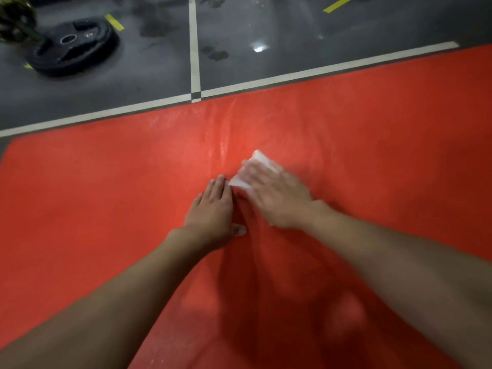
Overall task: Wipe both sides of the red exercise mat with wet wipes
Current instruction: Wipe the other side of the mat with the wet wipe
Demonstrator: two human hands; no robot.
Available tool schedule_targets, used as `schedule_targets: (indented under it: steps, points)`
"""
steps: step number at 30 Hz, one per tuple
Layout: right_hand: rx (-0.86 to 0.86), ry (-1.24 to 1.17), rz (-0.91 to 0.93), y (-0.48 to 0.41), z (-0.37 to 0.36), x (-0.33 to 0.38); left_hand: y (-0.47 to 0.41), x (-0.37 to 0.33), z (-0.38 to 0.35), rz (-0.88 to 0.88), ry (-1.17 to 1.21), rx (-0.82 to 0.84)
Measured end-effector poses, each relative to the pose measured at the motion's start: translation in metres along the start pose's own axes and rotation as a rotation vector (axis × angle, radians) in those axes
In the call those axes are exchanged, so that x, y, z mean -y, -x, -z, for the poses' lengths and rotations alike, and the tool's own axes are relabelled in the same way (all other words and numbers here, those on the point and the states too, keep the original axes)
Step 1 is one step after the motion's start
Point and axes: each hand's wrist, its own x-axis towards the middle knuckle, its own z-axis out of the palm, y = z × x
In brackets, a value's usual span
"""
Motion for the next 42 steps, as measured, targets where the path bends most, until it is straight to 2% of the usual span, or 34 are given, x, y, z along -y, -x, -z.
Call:
schedule_targets:
  steps: [1, 3, 4, 5, 7, 8, 9, 10, 11, 12, 13, 14, 16, 18, 19, 21, 22, 23, 25, 27, 28, 31, 32, 33, 35, 36, 37, 40, 42]
  points:
    - [-0.027, -0.034, -0.123, 0.002, 0.002, -0.015, 0.006, 0.0, -0.006, 0.012, 0.0, -0.008]
    - [-0.033, -0.1, -0.481, 0.006, 0.002, -0.017, 0.016, -0.001, -0.019, 0.017, 0.01, -0.025]
    - [-0.037, -0.127, -0.539, 0.004, 0.003, -0.002, 0.016, -0.001, -0.02, 0.016, 0.015, -0.021]
    - [-0.031, -0.122, -0.476, 0.005, 0.002, 0.019, 0.018, -0.002, -0.018, 0.015, 0.023, 0.014]
    - [-0.004, -0.063, -0.184, 0.019, -0.004, 0.041, 0.017, 0.0, -0.013, -0.016, 0.024, 0.09]
    - [0.02, -0.046, -0.084, 0.026, -0.002, 0.032, 0.02, 0.003, -0.012, -0.041, 0.006, 0.132]
    - [0.016, -0.046, -0.064, 0.029, 0.0, 0.018, 0.026, 0.007, -0.014, -0.067, -0.021, 0.165]
    - [-0.012, -0.058, -0.145, 0.027, 0.002, 0.002, 0.031, 0.009, -0.016, -0.087, -0.048, 0.176]
    - [-0.028, -0.078, -0.315, 0.031, 0.002, -0.005, 0.038, 0.01, -0.022, -0.101, -0.068, 0.17]
    - [-0.032, -0.097, -0.464, 0.029, 0.001, -0.003, 0.041, 0.009, -0.025, -0.103, -0.072, 0.143]
    - [-0.034, -0.121, -0.533, 0.027, 0.002, 0.012, 0.043, 0.008, -0.027, -0.096, -0.07, 0.119]
    - [-0.039, -0.113, -0.496, 0.026, 0.0, 0.033, 0.044, 0.006, -0.026, -0.092, -0.069, 0.107]
    - [-0.01, -0.063, -0.211, 0.039, -0.005, 0.066, 0.045, 0.006, -0.024, -0.095, -0.053, 0.094]
    - [0.026, -0.055, -0.046, 0.053, -0.002, 0.052, 0.049, 0.01, -0.027, -0.088, -0.032, 0.069]
    - [0.004, -0.073, -0.09, 0.054, 0.0, 0.036, 0.051, 0.011, -0.029, -0.075, -0.027, 0.051]
    - [-0.024, -0.116, -0.397, 0.056, 0.001, 0.02, 0.056, 0.01, -0.036, -0.053, -0.031, 0.022]
    - [-0.024, -0.13, -0.517, 0.054, 0.0, 0.029, 0.057, 0.009, -0.038, -0.042, -0.036, 0.01]
    - [-0.029, -0.121, -0.547, 0.054, -0.002, 0.045, 0.057, 0.007, -0.038, -0.039, -0.045, 0.008]
    - [-0.014, -0.085, -0.34, 0.063, -0.007, 0.081, 0.056, 0.006, -0.035, -0.039, -0.049, 0.02]
    - [0.039, -0.056, -0.109, 0.079, -0.003, 0.077, 0.059, 0.007, -0.033, -0.034, -0.027, 0.013]
    - [0.036, -0.063, -0.1, 0.08, -0.001, 0.064, 0.062, 0.007, -0.034, -0.018, -0.029, -0.015]
    - [0.021, -0.097, -0.427, 0.081, 0.002, 0.056, 0.081, 0.004, -0.038, 0.021, -0.074, -0.173]
    - [0.009, -0.084, -0.469, 0.082, -0.001, 0.071, 0.092, 0.004, -0.042, 0.006, -0.06, -0.223]
    - [0.013, -0.085, -0.416, 0.086, -0.001, 0.086, 0.101, 0.005, -0.046, -0.032, -0.047, -0.238]
    - [0.059, -0.09, -0.198, 0.105, 0.001, 0.095, 0.123, 0.012, -0.055, -0.108, -0.017, -0.129]
    - [0.086, -0.097, -0.148, 0.113, 0.004, 0.085, 0.133, 0.017, -0.059, -0.119, -0.001, -0.06]
    - [0.081, -0.114, -0.181, 0.114, 0.006, 0.072, 0.143, 0.022, -0.061, -0.109, 0.015, -0.005]
    - [0.073, -0.116, -0.481, 0.117, 0.009, 0.075, 0.158, 0.024, -0.06, -0.095, -0.006, 0.09]
    - [0.043, -0.14, -0.438, 0.119, 0.004, 0.114, 0.155, 0.024, -0.058, -0.089, -0.052, 0.078]
